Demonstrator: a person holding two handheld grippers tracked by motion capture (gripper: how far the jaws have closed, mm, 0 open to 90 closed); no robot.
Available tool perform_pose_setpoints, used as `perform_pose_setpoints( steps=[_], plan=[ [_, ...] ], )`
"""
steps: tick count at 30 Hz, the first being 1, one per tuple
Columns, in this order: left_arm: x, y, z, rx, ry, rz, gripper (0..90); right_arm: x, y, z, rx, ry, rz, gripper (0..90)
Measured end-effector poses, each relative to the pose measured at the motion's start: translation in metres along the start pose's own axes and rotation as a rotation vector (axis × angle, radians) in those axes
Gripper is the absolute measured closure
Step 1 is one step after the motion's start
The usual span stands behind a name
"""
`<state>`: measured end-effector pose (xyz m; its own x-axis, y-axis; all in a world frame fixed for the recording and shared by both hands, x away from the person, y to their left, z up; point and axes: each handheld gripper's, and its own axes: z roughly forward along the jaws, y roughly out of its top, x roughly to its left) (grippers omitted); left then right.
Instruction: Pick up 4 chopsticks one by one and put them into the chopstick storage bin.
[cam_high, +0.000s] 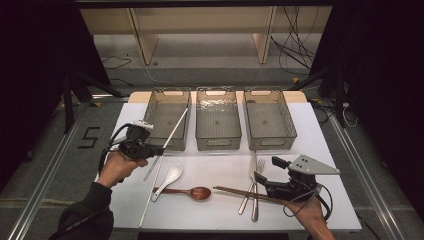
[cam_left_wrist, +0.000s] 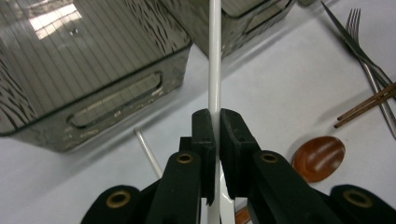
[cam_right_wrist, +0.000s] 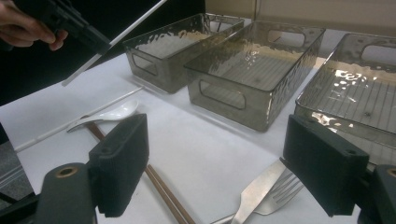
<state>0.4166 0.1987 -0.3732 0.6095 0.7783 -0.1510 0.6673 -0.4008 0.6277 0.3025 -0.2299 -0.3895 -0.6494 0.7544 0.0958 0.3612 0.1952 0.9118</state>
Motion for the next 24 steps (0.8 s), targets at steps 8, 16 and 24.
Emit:
perform_pose_setpoints(
  steps=[8, 16, 24],
  plan=[
    [0.012, 0.024, 0.001, -0.028, 0.023, 0.008, 84.3, 0.000, 0.000, -0.001, -0.003, -0.001, 0.000, 23.4],
    [0.025, 0.047, 0.003, -0.053, 0.064, 0.019, 84.3, 0.000, 0.000, 0.000, -0.002, 0.000, 0.002, 23.4],
    [0.041, 0.071, 0.002, -0.095, 0.103, 0.015, 84.3, -0.001, 0.000, 0.000, -0.002, 0.002, 0.003, 23.4]
  ],
)
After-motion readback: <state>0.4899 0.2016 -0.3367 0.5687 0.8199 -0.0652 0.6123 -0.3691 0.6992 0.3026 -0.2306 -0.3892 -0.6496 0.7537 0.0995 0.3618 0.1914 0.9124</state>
